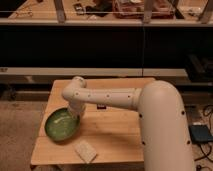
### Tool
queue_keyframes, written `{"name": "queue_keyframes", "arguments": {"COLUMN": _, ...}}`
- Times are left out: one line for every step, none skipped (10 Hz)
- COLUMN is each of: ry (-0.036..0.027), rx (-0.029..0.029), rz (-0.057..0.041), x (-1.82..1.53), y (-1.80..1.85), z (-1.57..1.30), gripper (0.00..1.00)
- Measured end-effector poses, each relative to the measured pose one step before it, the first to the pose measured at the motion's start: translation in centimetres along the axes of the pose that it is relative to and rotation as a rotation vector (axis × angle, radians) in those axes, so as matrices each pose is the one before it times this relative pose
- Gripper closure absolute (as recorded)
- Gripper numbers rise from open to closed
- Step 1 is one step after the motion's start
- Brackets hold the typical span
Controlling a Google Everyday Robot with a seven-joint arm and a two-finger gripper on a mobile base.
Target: Drag the ceramic bowl in a circle
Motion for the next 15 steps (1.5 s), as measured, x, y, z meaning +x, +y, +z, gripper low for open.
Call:
{"name": "queue_keyframes", "arguments": {"ry": 0.00855, "rx": 0.01489, "rz": 0.00977, "x": 1.564, "y": -0.668, "z": -0.041, "gripper": 1.0}}
{"name": "queue_keyframes", "arguments": {"ry": 0.00972, "rx": 0.01778, "rz": 0.01419, "x": 1.8, "y": -0.738, "z": -0.077, "gripper": 1.0}}
{"name": "queue_keyframes", "arguments": {"ry": 0.00808, "rx": 0.01249, "rz": 0.02121, "x": 1.719, "y": -0.214, "z": -0.057, "gripper": 1.0}}
{"name": "queue_keyframes", "arguments": {"ry": 0.00615, "rx": 0.00293, "rz": 0.02482, "x": 1.467, "y": 0.329, "z": -0.059, "gripper": 1.0}}
{"name": "queue_keyframes", "arguments": {"ry": 0.00486, "rx": -0.00042, "rz": 0.02539, "x": 1.095, "y": 0.56, "z": 0.012, "gripper": 1.0}}
{"name": "queue_keyframes", "arguments": {"ry": 0.00472, "rx": -0.00926, "rz": 0.0402, "x": 1.215, "y": 1.493, "z": -0.031, "gripper": 1.0}}
{"name": "queue_keyframes", "arguments": {"ry": 0.00765, "rx": -0.0217, "rz": 0.05444, "x": 1.225, "y": 2.548, "z": -0.135, "gripper": 1.0}}
{"name": "queue_keyframes", "arguments": {"ry": 0.00284, "rx": -0.01358, "rz": 0.03239, "x": 0.46, "y": 1.571, "z": -0.151, "gripper": 1.0}}
{"name": "queue_keyframes", "arguments": {"ry": 0.00897, "rx": -0.01481, "rz": 0.04123, "x": 0.48, "y": 2.231, "z": -0.471, "gripper": 1.0}}
{"name": "queue_keyframes", "arguments": {"ry": 0.01295, "rx": -0.01738, "rz": 0.03233, "x": 0.316, "y": 2.245, "z": -0.589, "gripper": 1.0}}
{"name": "queue_keyframes", "arguments": {"ry": 0.00714, "rx": -0.01765, "rz": 0.02456, "x": -0.245, "y": 2.201, "z": -0.581, "gripper": 1.0}}
{"name": "queue_keyframes", "arguments": {"ry": 0.00393, "rx": -0.02019, "rz": 0.00658, "x": -0.66, "y": 1.707, "z": -0.368, "gripper": 1.0}}
{"name": "queue_keyframes", "arguments": {"ry": -0.00496, "rx": -0.03556, "rz": -0.01233, "x": -1.964, "y": 2.112, "z": -0.205, "gripper": 1.0}}
{"name": "queue_keyframes", "arguments": {"ry": -0.01071, "rx": -0.01682, "rz": -0.01534, "x": -1.728, "y": 0.948, "z": -0.086, "gripper": 1.0}}
{"name": "queue_keyframes", "arguments": {"ry": -0.01415, "rx": -0.0204, "rz": -0.02489, "x": -2.392, "y": 0.917, "z": -0.007, "gripper": 1.0}}
